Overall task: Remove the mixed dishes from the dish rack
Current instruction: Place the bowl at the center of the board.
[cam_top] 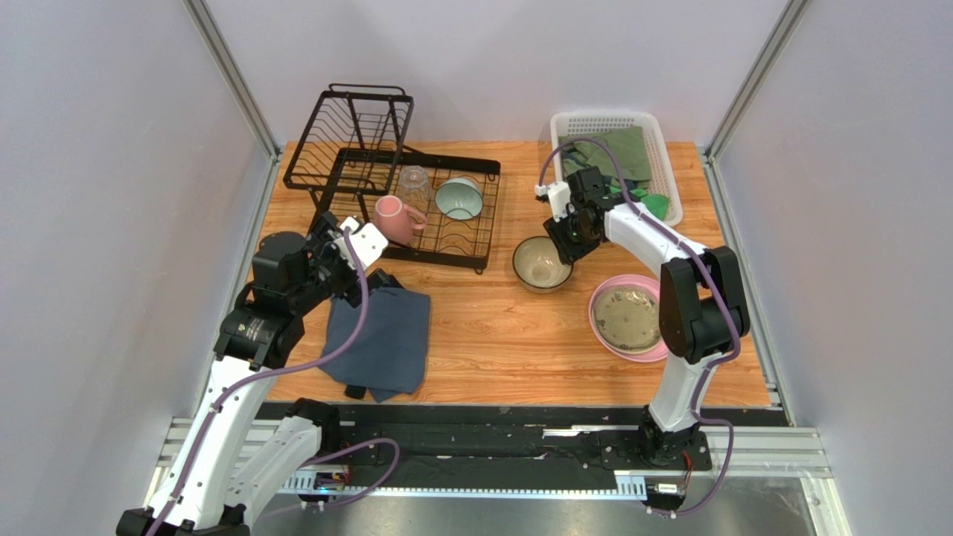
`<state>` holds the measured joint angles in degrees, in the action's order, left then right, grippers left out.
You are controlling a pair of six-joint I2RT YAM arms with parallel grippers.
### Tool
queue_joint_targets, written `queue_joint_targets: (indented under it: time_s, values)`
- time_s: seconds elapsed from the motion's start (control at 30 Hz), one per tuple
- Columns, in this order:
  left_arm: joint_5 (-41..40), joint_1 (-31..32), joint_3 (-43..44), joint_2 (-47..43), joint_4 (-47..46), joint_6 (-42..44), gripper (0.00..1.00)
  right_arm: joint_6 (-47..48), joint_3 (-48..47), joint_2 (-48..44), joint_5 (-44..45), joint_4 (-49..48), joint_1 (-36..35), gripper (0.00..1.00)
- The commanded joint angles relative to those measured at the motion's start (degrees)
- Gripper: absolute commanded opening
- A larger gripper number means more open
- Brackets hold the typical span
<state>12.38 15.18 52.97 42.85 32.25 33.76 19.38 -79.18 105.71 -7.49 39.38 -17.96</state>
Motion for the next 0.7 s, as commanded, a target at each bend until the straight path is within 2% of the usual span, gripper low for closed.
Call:
queue_joint_targets:
  time_s: [0.0, 0.33, 0.43, 0.6, 0.67]
  values:
    - [0.3, -0.3, -0.3, -0.8, -0.9, 0.9, 0.95, 0.7, -0.4, -2.0, 0.2, -0.2, -0.1, 0.4]
    - [0.5, -0.3, -0.6, -0.8, -1.1, 0.6, 0.95, 0.9, 1.8, -8.6, 1.5, 0.0, -0.1, 0.55]
    - [0.5, -0.3, -0.7, -0.8, -1.2, 0.4, 0.95, 0.8, 1.0, -11.4, 1.5, 1.1, -0.2, 0.63]
    - [0.6, -0.3, -0.9, -0.7, -1.6, 0.3, 0.95, 0.4, -1.1, -14.5, 1.2, 2.4, -1.2, 0.71]
    - [0.5, -0.3, -1.1, -0.8, -2.3, 0.3, 0.95, -0.1, -2.6, -15.3, 1.4, 1.9, -1.9, 0.79]
